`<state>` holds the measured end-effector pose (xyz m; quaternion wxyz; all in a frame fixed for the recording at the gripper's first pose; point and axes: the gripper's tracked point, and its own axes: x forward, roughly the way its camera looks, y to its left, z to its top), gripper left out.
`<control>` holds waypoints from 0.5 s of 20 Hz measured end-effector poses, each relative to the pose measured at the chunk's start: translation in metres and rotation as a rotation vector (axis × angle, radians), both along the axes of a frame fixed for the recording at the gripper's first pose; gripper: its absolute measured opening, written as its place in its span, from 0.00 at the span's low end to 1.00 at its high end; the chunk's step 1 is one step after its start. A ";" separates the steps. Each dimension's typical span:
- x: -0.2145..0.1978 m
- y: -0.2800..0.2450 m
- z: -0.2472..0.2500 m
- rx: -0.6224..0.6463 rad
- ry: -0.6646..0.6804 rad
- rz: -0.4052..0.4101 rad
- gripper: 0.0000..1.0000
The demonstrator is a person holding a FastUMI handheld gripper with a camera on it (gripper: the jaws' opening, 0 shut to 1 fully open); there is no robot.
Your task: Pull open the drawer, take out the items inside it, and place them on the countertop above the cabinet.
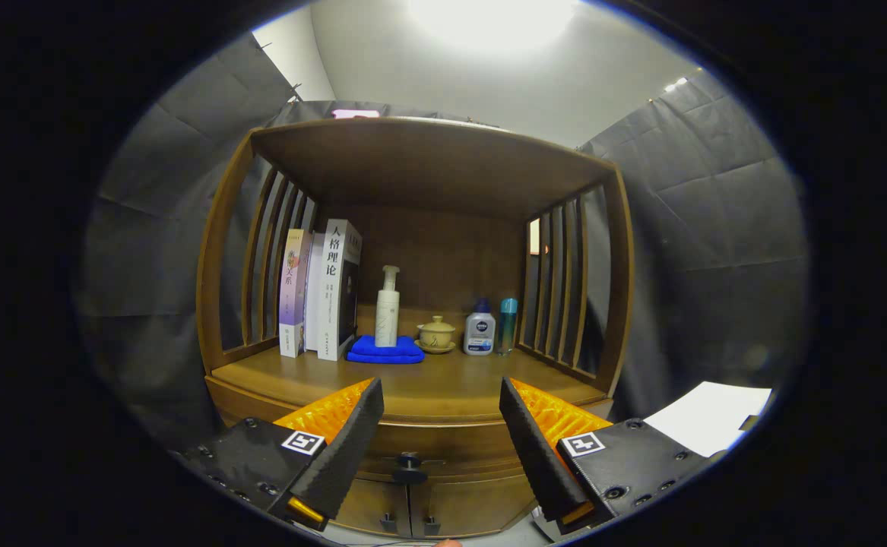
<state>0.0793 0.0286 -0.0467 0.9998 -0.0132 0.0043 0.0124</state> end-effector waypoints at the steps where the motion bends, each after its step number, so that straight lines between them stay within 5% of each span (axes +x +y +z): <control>1: 0.007 0.003 -0.010 -0.001 0.018 0.008 0.97; 10: 0.036 0.013 -0.083 -0.002 0.145 0.054 0.97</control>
